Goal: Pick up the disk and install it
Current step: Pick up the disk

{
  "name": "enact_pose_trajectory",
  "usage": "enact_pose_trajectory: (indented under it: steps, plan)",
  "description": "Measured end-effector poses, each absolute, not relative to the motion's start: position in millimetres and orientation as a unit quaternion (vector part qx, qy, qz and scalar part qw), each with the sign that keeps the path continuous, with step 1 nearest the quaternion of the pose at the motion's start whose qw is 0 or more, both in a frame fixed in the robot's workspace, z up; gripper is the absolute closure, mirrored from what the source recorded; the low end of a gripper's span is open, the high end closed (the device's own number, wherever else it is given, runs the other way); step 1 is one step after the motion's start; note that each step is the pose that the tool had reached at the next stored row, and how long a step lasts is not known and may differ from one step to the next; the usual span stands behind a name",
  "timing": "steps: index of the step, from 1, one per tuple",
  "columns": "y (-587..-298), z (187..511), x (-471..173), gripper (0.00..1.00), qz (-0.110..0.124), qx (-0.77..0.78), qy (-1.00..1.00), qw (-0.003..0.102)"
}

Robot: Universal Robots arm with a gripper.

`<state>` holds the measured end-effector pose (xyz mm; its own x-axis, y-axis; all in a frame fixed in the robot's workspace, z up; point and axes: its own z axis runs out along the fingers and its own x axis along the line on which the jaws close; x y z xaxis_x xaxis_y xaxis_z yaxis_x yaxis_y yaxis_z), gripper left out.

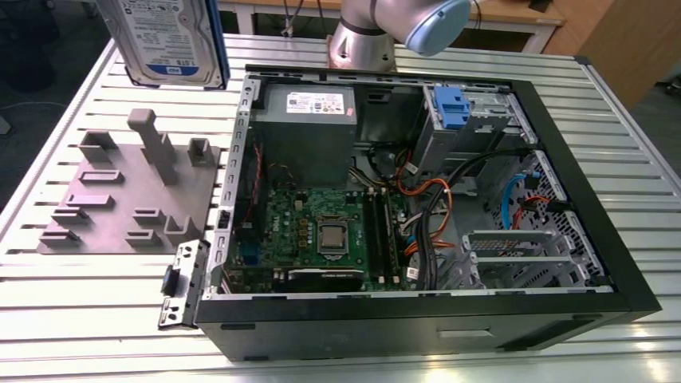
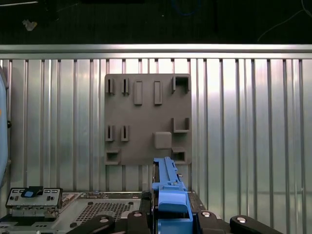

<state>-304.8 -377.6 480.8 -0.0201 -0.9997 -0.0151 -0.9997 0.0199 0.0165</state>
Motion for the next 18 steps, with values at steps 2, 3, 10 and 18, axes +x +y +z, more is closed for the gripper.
enact_pose_trajectory:
  steps: [2,3,10,18]
  plan:
    - [-378,481,-303,0.64,-0.011,0.7,-0.714,0.0]
    - [-378,481,-302,0.64,-0.011,0.7,-0.714,0.0]
    - [-378,481,-302,0.64,-0.011,0.7,-0.714,0.001]
    - [-389,481,-301,0.64,-0.006,0.7,-0.714,0.005]
